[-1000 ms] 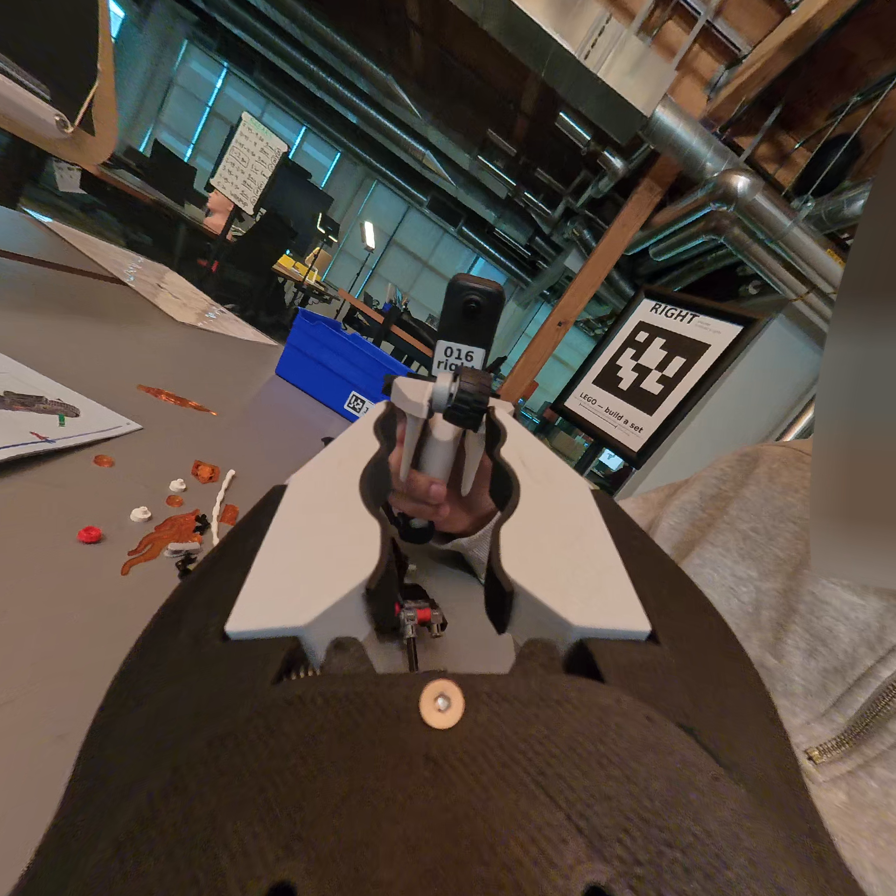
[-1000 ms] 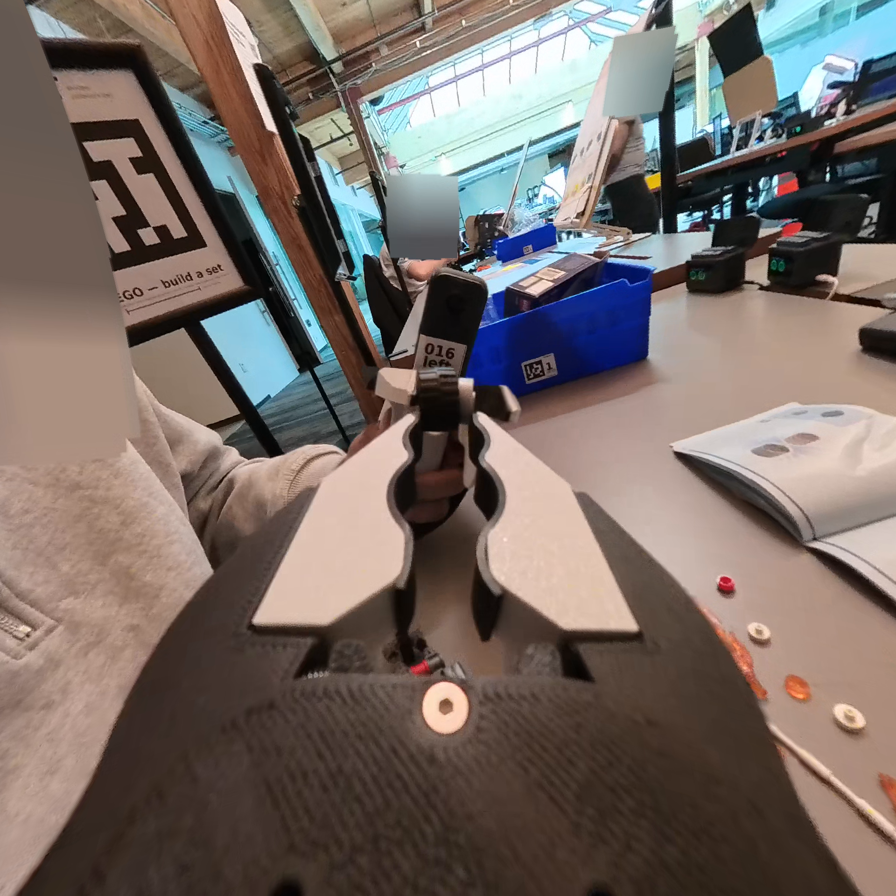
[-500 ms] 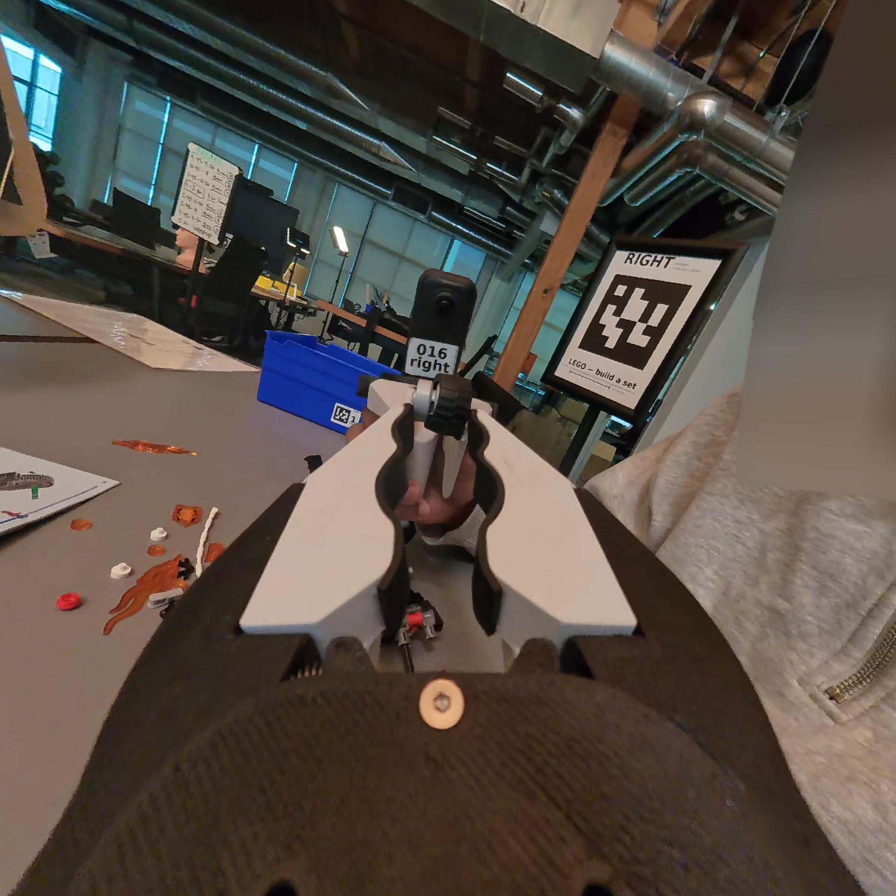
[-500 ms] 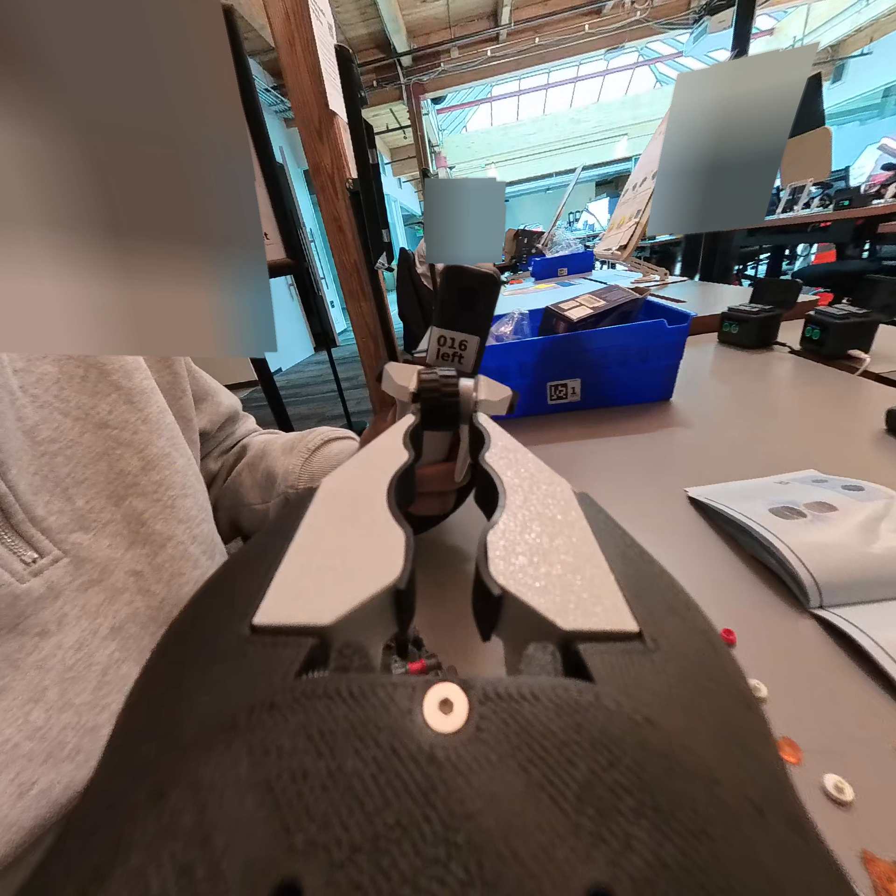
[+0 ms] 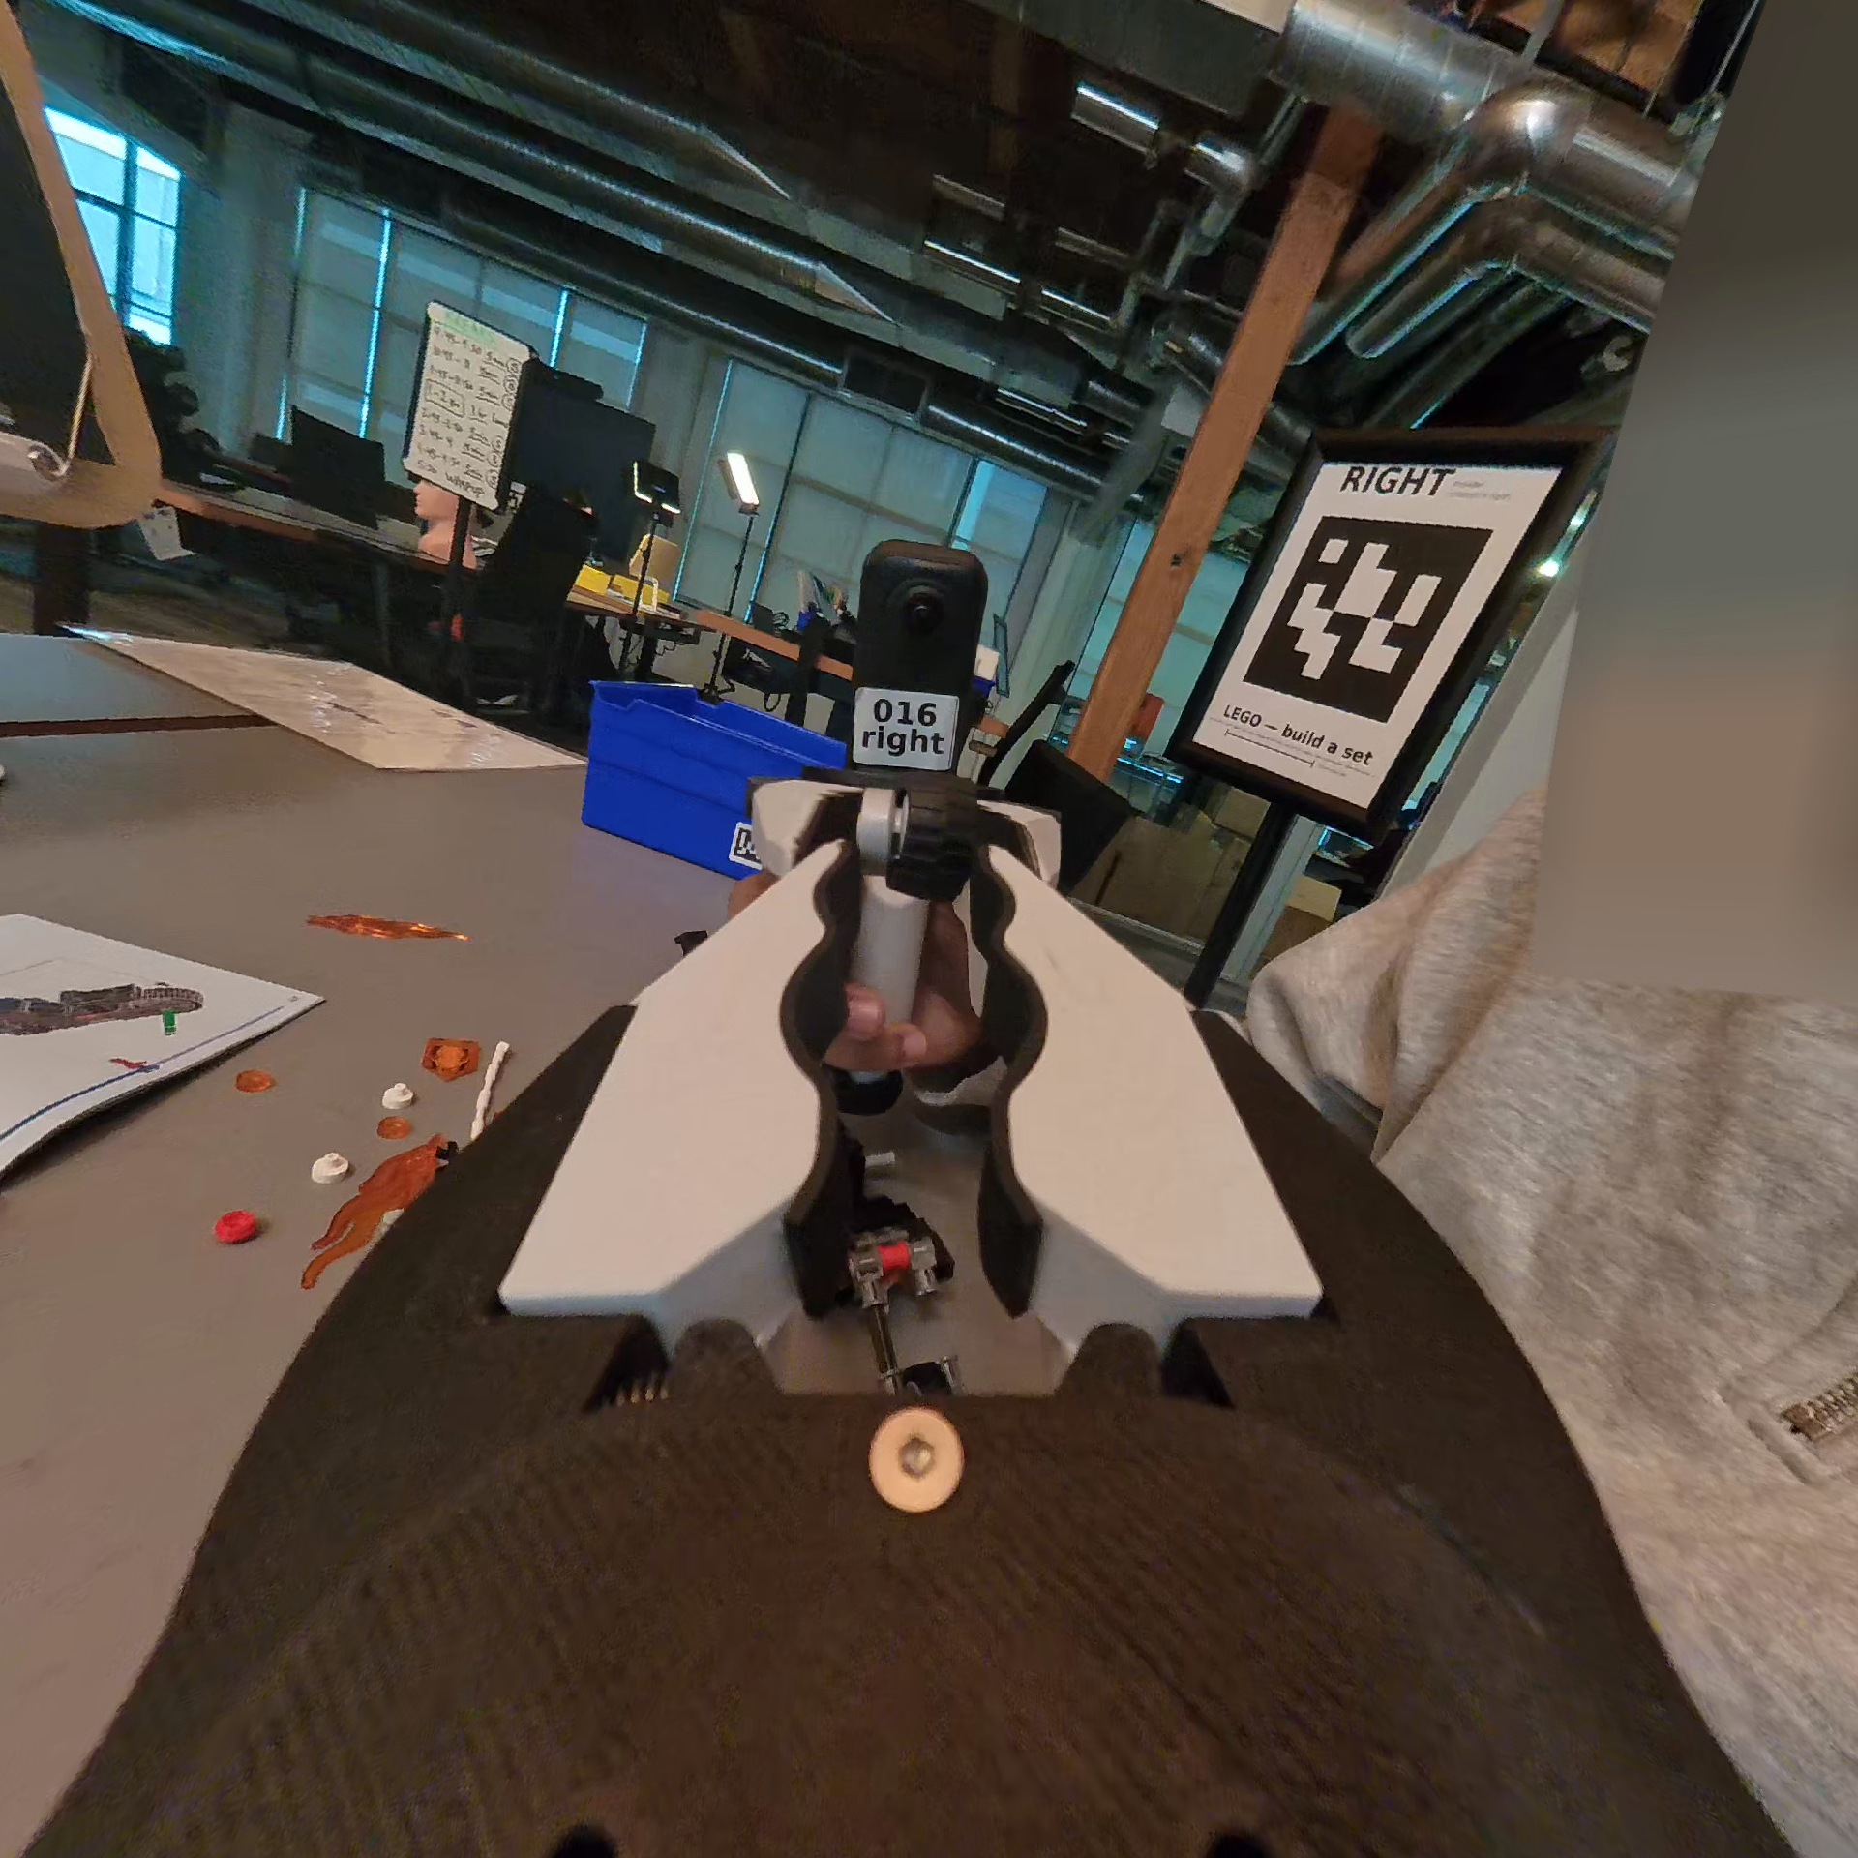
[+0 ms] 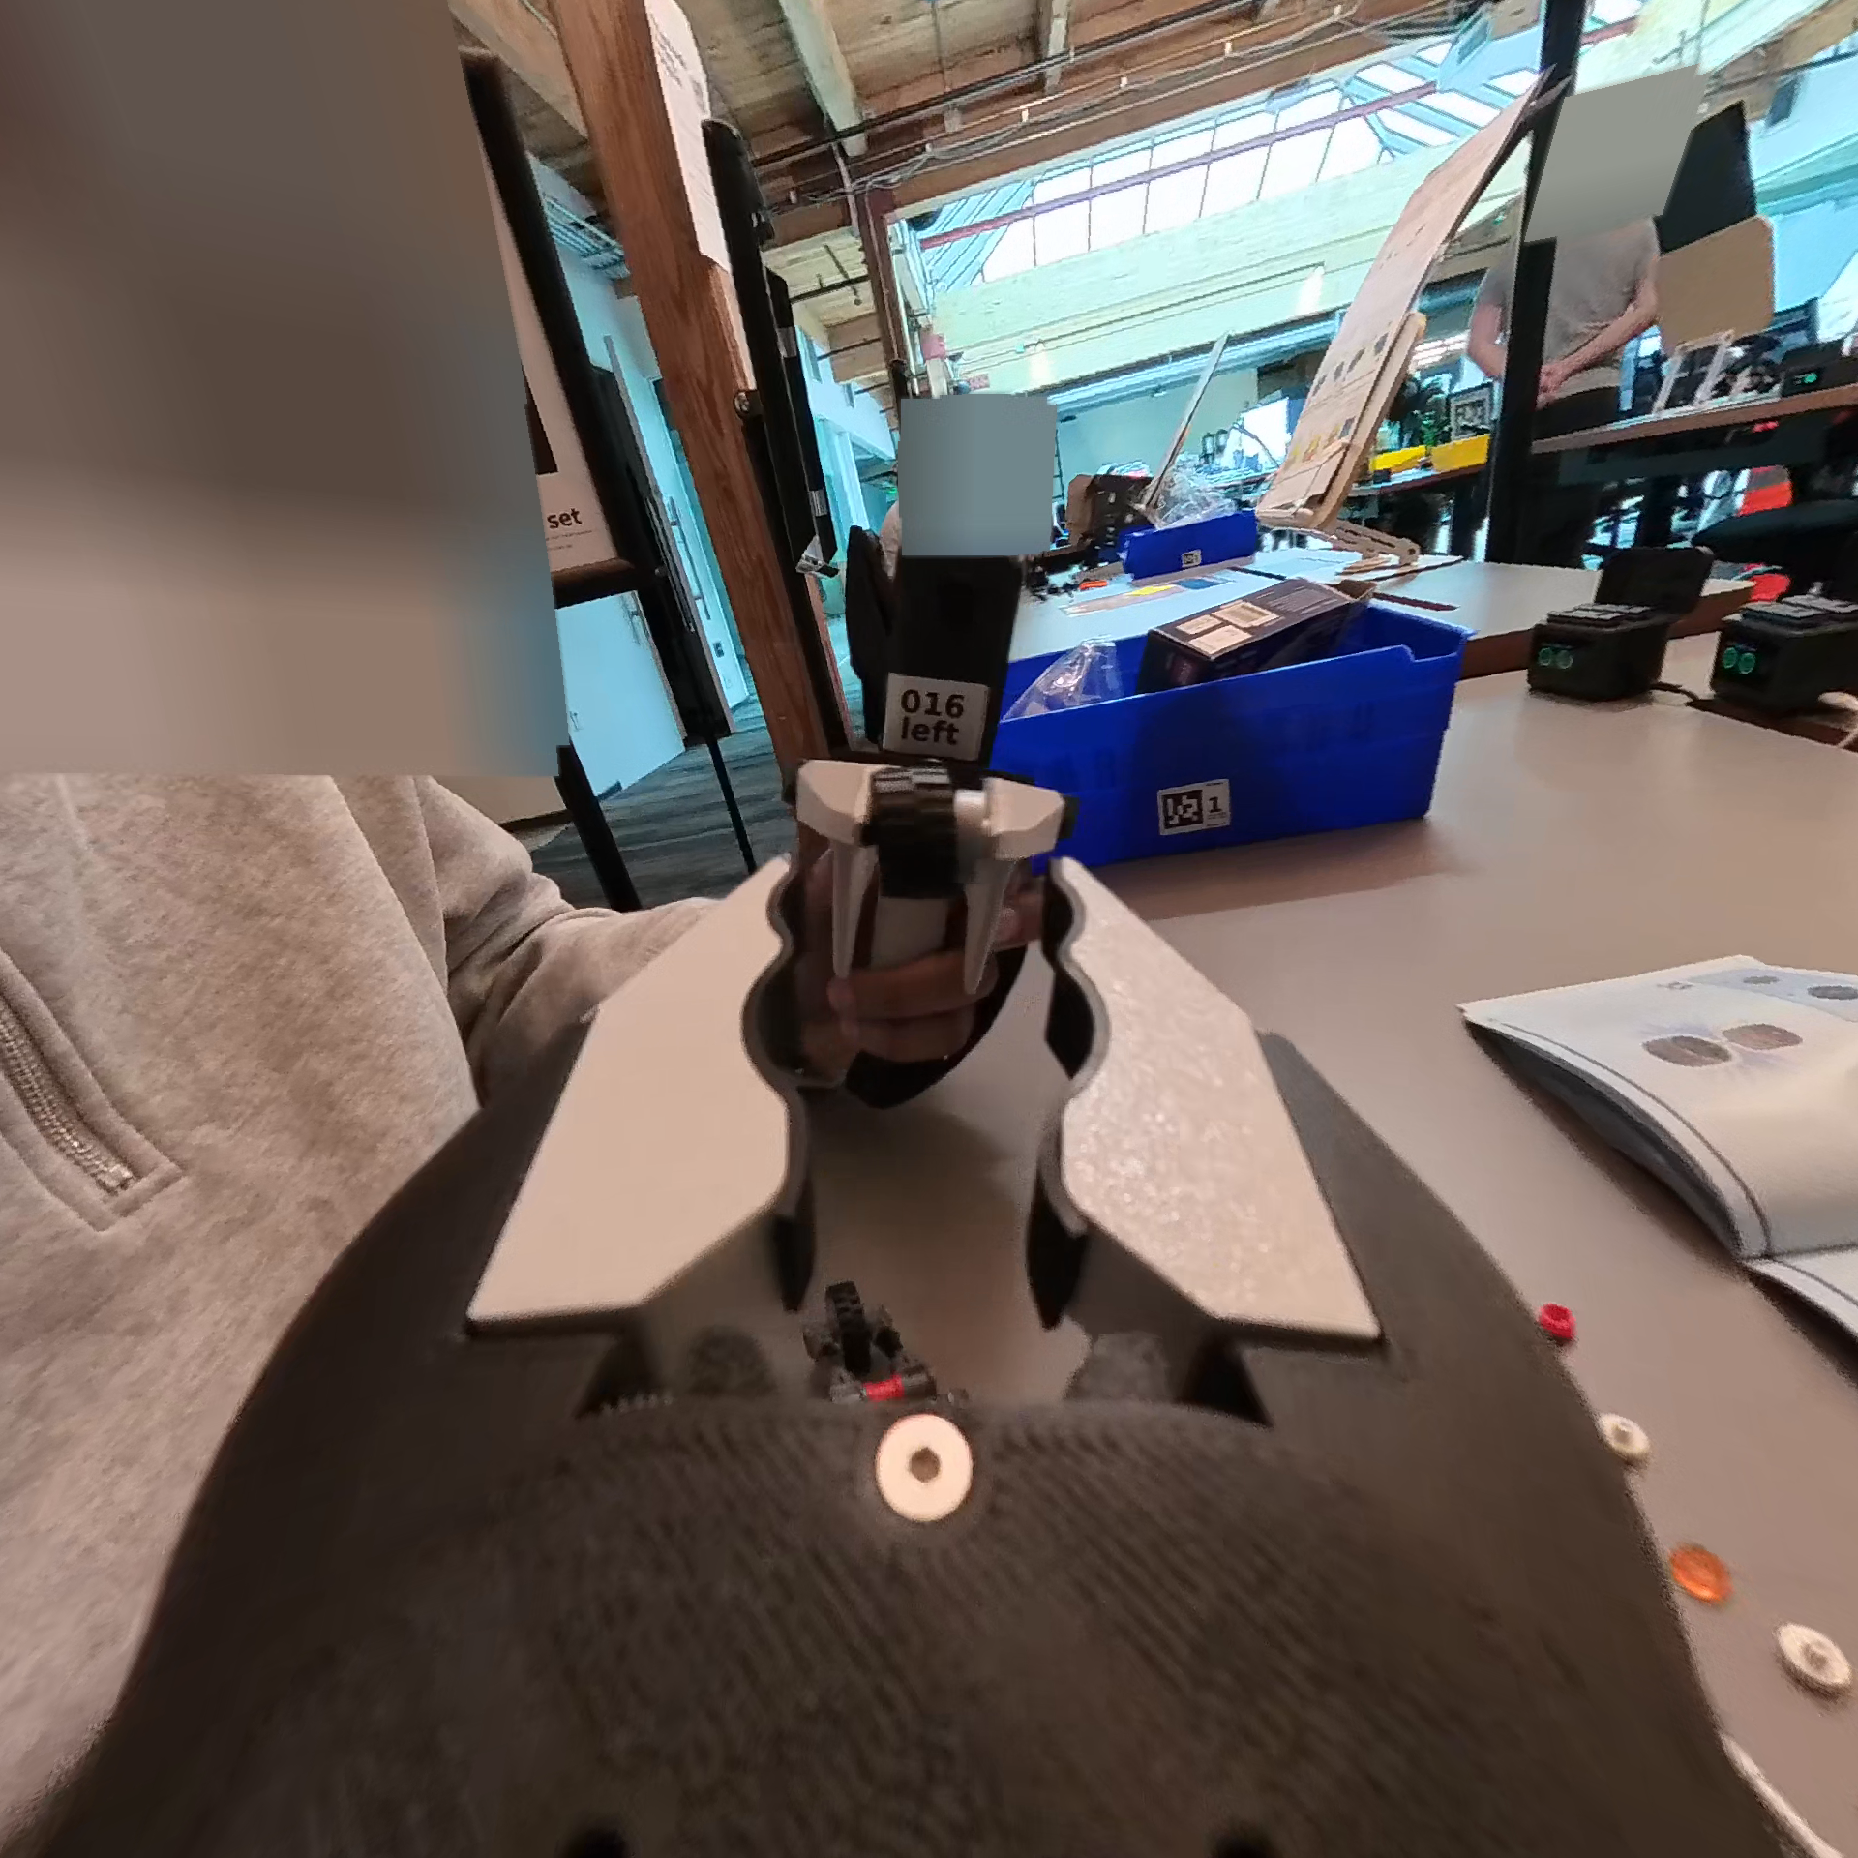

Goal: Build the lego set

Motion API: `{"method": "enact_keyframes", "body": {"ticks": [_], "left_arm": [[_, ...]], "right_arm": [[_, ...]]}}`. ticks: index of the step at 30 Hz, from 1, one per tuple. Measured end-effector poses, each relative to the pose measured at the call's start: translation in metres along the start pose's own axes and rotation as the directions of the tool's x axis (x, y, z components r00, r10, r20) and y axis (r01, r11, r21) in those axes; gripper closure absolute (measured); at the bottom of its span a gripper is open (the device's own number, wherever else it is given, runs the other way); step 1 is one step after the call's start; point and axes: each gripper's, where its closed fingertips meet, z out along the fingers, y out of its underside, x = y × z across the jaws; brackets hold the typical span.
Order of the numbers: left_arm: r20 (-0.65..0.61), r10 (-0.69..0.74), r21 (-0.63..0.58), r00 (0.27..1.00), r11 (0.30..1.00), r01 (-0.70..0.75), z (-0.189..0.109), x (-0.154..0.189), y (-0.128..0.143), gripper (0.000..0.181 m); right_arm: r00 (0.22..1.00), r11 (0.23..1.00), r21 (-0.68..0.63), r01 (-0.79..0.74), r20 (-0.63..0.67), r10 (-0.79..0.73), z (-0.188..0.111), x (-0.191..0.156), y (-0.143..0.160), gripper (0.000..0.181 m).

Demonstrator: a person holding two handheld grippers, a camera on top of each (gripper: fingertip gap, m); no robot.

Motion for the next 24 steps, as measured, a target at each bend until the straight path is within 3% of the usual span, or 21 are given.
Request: {"method": "enact_keyframes", "body": {"ticks": [4,10,24], "left_arm": [[0.000,0.003,-0.010,1.000,1.000,-0.003,0.001,0.000,0.002,0.162],[0.005,0.061,-0.122,0.998,0.991,-0.060,0.010,0.003,0.021,0.162],[0.023,0.073,-0.105,0.997,0.992,-0.071,0.009,0.003,0.017,0.162]], "right_arm": [[0.999,0.998,0.055,-0.039,0.000,0.039,-0.005,0.003,-0.009,0.132],[0.999,1.000,-0.003,-0.015,0.040,0.016,-0.001,-0.006,-0.001,0.161],[1.000,0.999,-0.032,0.004,0.021,-0.004,-0.003,-0.006,0.000,0.161]]}}
